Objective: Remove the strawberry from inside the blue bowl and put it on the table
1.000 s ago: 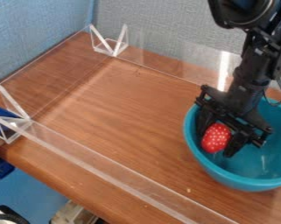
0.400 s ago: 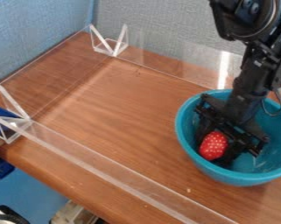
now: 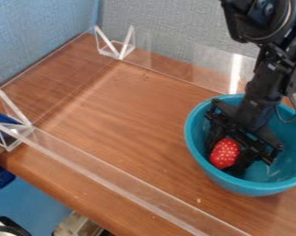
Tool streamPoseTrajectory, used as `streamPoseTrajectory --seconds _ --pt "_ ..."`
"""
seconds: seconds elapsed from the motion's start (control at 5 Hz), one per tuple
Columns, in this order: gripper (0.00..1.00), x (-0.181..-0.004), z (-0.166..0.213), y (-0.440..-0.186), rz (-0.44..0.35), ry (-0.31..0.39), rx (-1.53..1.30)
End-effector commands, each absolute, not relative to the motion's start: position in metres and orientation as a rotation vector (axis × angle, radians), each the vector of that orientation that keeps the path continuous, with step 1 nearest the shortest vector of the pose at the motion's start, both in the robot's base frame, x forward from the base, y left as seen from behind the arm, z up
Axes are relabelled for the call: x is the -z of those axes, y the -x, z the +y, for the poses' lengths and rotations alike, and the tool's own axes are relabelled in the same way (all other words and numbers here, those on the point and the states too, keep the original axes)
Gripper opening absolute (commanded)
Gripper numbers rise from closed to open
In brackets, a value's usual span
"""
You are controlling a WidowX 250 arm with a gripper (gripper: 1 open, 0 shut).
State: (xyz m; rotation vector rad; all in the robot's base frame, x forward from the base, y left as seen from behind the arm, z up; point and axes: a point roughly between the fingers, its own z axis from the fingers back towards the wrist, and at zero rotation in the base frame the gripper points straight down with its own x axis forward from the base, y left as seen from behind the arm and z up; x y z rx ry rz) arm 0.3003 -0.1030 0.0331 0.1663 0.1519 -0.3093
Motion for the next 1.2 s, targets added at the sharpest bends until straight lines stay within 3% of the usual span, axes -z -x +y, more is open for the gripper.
streamPoseTrajectory --seconds 0.0,0.6,1.0 --pt "0.0 -0.065 -0.103 -0.311 0.055 -0.159 0.306" --pt "0.0 -0.079 -0.097 -0.313 0.029 -0.179 0.31" --pt "0.0 -0.098 -0.092 -0.315 -0.006 -0.195 0.308"
